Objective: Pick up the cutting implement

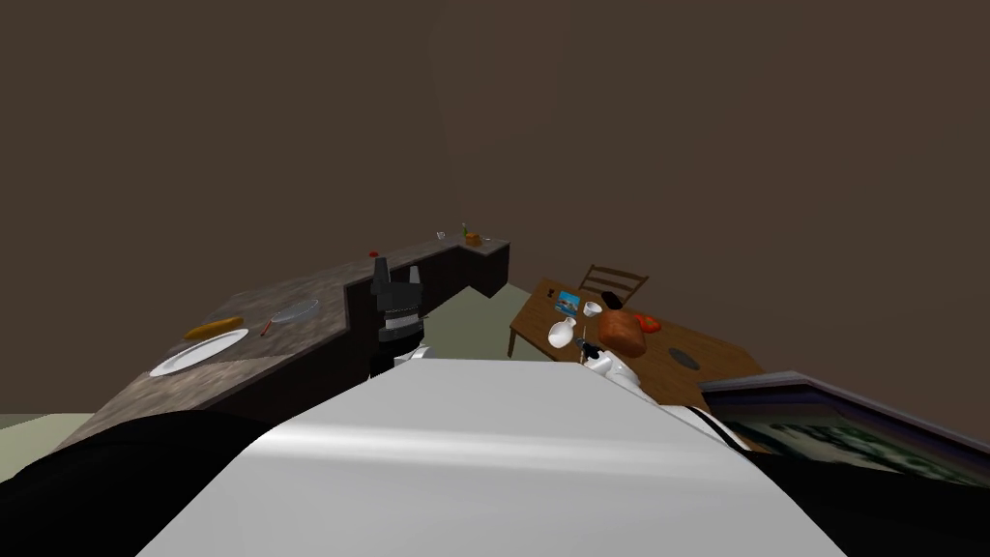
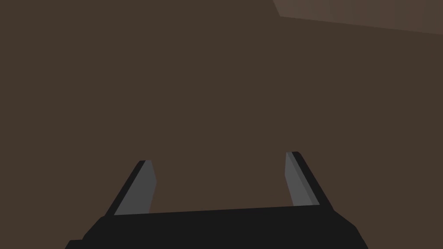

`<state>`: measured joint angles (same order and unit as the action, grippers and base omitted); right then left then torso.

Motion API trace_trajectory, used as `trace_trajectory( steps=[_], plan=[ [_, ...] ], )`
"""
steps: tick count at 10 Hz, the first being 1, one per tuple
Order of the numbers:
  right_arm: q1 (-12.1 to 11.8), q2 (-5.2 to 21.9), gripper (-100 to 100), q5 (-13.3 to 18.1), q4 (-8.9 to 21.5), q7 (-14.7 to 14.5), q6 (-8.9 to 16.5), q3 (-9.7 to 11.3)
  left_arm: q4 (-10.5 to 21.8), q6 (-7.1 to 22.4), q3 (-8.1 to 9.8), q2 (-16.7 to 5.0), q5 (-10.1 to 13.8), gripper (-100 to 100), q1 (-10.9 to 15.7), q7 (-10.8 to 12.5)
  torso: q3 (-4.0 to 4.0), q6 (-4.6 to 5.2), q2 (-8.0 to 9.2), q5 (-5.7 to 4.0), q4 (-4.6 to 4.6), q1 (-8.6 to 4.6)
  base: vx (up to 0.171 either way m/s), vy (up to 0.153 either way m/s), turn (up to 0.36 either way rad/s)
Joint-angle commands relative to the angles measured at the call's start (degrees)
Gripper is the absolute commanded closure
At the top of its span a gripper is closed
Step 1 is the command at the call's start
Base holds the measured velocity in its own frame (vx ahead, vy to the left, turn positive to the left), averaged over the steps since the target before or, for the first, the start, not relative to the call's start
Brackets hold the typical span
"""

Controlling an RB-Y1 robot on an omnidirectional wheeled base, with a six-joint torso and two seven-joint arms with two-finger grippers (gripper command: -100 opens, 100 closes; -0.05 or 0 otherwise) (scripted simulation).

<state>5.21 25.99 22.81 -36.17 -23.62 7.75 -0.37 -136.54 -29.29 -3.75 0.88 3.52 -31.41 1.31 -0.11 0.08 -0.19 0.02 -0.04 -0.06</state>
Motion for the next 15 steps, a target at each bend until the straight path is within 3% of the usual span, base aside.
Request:
trace_trajectory(
  steps=[1,5,6,7,11,12,13,15],
  plan=[
    [-1.07,-0.73,-100,1.75,-0.09,-0.24,-1.69,-1.18,0.00,0.00,0.00,0.00,0.00,0,0.00,0.00,0.00,0.00,0.00,0.00,0.00,0.00,0.143,-0.008,-0.135],
    [-4.00,-2.22,-100,5.26,-0.96,-0.79,-5.14,-3.33,0.00,0.00,0.00,0.00,0.00,0,0.00,0.00,-0.11,-0.04,-0.17,-0.01,-0.05,0.01,0.130,-0.007,-0.099],
    [-3.35,-2.09,-100,4.73,-0.77,-0.73,-4.31,-3.06,0.00,0.00,0.00,0.00,0.00,0,0.00,0.00,-0.11,-0.03,-0.17,0.00,-0.05,0.03,0.054,0.003,-0.023],
    [-3.42,-2.14,100,4.87,-0.76,-0.78,-4.55,-3.16,0.00,0.00,0.00,0.00,0.00,0,0.01,0.00,-0.02,-0.06,0.00,0.00,-0.01,0.03,0.010,0.001,0.006],
    [-3.41,-2.10,100,4.87,-0.76,-0.78,-4.50,-3.16,0.00,0.00,-0.01,0.00,0.00,0,0.02,0.00,0.13,-0.07,0.26,-0.03,0.05,0.00,0.000,0.000,0.000],
    [-3.41,-2.09,0,4.87,-0.76,-0.78,-4.50,-3.16,0.00,0.00,-0.01,0.00,0.00,0,0.02,0.00,0.14,-0.07,0.26,-0.04,0.05,0.00,0.000,0.000,0.000],
    [-2.05,-1.22,100,2.92,-0.38,-0.42,-2.84,-1.90,0.00,0.00,-0.01,0.00,0.00,0,0.02,0.00,0.14,-0.07,0.26,-0.04,0.05,0.00,-0.109,-0.014,0.169],
    [-0.58,-0.48,100,1.16,0.05,-0.15,-1.11,-0.82,0.01,0.01,-0.01,0.00,0.00,0,0.04,0.00,0.41,-0.10,0.75,-0.05,0.14,-0.03,-0.158,0.007,0.145]
  ],
)
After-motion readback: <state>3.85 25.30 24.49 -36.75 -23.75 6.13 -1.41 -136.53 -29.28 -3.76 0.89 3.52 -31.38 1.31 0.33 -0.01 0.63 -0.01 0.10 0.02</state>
